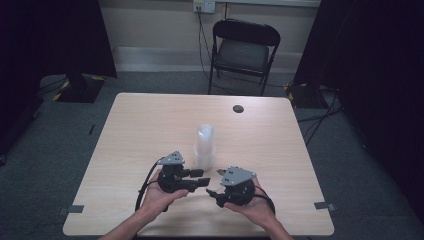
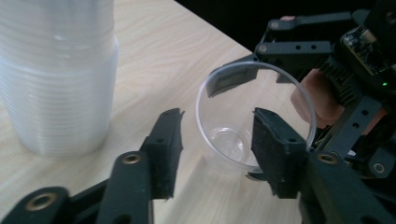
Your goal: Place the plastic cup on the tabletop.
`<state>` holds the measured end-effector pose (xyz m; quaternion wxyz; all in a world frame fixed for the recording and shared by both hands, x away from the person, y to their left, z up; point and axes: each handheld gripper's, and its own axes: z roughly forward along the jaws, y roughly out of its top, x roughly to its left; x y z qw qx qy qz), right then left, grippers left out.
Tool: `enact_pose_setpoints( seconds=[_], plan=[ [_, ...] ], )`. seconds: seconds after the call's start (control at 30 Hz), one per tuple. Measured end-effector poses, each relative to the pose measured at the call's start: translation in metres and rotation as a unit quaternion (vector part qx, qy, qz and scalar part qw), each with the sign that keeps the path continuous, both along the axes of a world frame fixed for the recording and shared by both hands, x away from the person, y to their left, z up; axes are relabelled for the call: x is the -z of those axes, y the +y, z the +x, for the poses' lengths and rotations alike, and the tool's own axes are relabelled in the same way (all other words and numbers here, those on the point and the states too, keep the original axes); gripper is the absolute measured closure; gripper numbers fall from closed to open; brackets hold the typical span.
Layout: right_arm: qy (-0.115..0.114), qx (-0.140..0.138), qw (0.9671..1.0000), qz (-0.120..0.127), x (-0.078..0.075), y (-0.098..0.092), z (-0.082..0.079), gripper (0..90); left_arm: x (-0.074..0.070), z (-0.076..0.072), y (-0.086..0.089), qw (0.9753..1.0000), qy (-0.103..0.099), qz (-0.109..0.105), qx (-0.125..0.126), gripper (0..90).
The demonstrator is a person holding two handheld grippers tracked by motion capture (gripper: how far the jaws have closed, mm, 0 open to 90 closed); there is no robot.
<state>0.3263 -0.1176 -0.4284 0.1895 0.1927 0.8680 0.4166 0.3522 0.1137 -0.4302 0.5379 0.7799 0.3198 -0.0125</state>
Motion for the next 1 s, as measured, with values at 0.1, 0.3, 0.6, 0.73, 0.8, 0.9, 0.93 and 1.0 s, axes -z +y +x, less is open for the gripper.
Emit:
enact_pose_setpoints(
  seconds=[0.1, 0.3, 0.6, 0.73, 0.8, 0.9, 0.93, 1.0],
  plan=[
    [0.002, 0.009, 1.0, 0.002, 0.001, -0.003, 0.002, 30.6, -0.001, 0.001, -0.001, 0.9999, 0.006, 0.015, -0.002, 43.3],
    [0.007, 0.033, 0.9994, 0.01, 0.002, -0.013, 0.007, 30.5, -0.002, 0.002, -0.001, 0.9995, -0.002, 0.027, -0.017, 33.0],
    [0.001, 0.065, 0.9974, 0.031, -0.005, -0.029, 0.012, 30.5, -0.006, 0.001, 0.002, 0.9974, -0.044, 0.038, -0.042, 23.8],
    [0.0, 0.077, 0.9963, 0.038, -0.008, -0.031, 0.013, 30.4, -0.005, 0.003, 0.002, 0.9968, -0.048, 0.048, -0.042, 20.4],
    [0.005, 0.083, 0.9954, 0.048, -0.01, -0.031, 0.014, 30.4, -0.004, 0.003, 0.003, 0.9966, -0.049, 0.06, -0.031, 17.9],
    [0.012, 0.096, 0.9932, 0.064, -0.014, -0.034, 0.018, 30.5, -0.005, 0.005, 0.006, 0.9955, -0.053, 0.071, -0.035, 17.0],
    [0.012, 0.096, 0.9932, 0.064, -0.014, -0.034, 0.018, 30.5, -0.006, 0.005, 0.008, 0.9955, -0.053, 0.069, -0.038, 17.0],
    [0.013, 0.106, 0.9913, 0.077, -0.015, -0.036, 0.021, 30.6, -0.005, 0.005, 0.012, 0.995, -0.052, 0.074, -0.042, 16.5]
  ],
)
